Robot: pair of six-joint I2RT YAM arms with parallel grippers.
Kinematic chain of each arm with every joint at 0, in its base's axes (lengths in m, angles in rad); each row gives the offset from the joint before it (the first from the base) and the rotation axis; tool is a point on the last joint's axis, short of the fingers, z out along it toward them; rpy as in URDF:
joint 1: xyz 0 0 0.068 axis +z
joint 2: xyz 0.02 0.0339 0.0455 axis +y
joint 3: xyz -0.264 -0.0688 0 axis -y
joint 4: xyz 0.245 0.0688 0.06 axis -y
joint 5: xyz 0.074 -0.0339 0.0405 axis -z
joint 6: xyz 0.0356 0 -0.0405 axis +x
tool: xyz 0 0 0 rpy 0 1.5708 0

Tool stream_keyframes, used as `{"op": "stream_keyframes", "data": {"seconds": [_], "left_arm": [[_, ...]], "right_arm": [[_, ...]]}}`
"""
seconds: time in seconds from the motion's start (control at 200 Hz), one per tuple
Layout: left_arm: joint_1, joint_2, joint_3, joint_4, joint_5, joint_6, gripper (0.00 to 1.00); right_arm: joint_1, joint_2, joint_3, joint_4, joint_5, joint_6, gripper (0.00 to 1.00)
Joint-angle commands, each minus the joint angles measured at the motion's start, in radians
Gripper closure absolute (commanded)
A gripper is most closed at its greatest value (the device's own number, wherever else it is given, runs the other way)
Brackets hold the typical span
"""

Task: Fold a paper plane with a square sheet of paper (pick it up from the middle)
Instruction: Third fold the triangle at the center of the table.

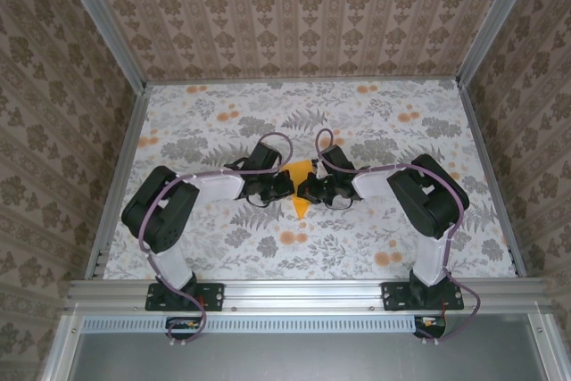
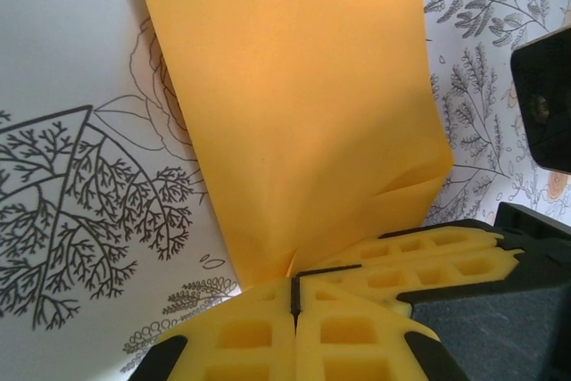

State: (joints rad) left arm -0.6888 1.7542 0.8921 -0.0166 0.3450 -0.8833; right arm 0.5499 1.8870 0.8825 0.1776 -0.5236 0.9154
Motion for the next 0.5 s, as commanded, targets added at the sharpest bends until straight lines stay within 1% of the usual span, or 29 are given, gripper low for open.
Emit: {"op": "stream_keyframes", "data": {"seconds": [0.0,0.315,0.495], "left_arm": [[-0.005,0.025,0.028,-0.005,0.019,-0.017,1.0],[-0.004,0.049,0.06,-0.087,0.002,-0.008,1.0],[-0.003,0.069,0.071,-0.144,-0.019,0.004,1.0]], "right_arm": [[-0.002,0.028,-0.034,-0.087,0.048,-0.013,1.0],[-0.005,0.004,-0.041,-0.06,0.02,0.002,1.0],[-0.01,-0.081,-0.049,-0.03,-0.032,-0.021,1.0]]}}
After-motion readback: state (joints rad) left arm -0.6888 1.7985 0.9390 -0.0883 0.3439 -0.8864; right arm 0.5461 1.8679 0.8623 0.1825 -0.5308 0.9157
